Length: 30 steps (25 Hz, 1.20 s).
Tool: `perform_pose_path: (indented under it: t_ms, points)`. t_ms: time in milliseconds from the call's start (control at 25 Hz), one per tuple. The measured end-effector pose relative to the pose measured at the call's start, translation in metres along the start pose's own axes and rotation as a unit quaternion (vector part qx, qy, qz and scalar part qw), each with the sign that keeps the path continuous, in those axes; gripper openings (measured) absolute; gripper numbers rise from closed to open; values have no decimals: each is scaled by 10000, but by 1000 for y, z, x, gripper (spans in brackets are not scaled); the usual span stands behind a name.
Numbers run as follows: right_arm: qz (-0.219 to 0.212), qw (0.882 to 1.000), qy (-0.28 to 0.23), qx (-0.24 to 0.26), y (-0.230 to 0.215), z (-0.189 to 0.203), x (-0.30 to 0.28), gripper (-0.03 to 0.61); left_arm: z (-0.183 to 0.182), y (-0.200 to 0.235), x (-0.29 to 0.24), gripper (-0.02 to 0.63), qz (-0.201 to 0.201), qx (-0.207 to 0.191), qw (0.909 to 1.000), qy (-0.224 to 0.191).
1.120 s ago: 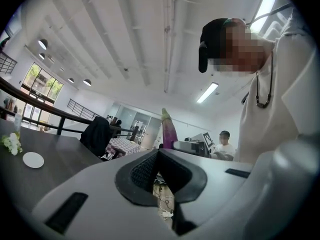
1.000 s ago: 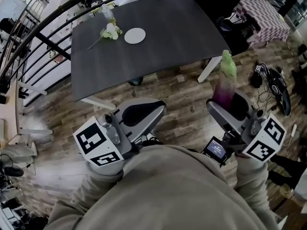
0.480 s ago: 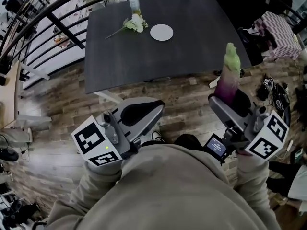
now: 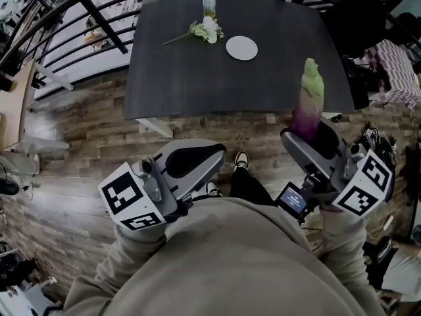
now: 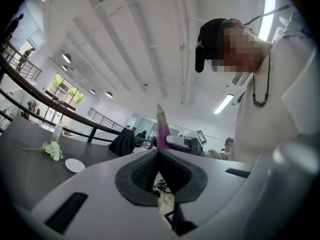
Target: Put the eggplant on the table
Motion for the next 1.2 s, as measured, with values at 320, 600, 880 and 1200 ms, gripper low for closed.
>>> perform_pose_path:
  t_ms: [320,600,880,1200]
  points:
    - [-299,9994,151,-9,-43,-15,-36,241,-9,36,-11,5,-339,-23,9994,-14]
    - [-256,9996,96,-64,-102,-41,-37,241,-25,77,-69,5,-283,-64,9995,87]
    - [-133,9997,-121,-179,-165,-74,-10,241,-47,106,-151,5,-166,-212,9995,191]
    - [77,9991,-303,-287,-225,-96,22,241,-52,121,-234,5,67,-150,9993,346]
Point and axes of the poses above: the fingertips, and each gripper's own axes: x backward along the fingers, y to its left, z out of its underside, the point moved 9 cm from there along x, backward along the fingers, and after that the axes turned 1 degree about -x, right-handed, at the moved point
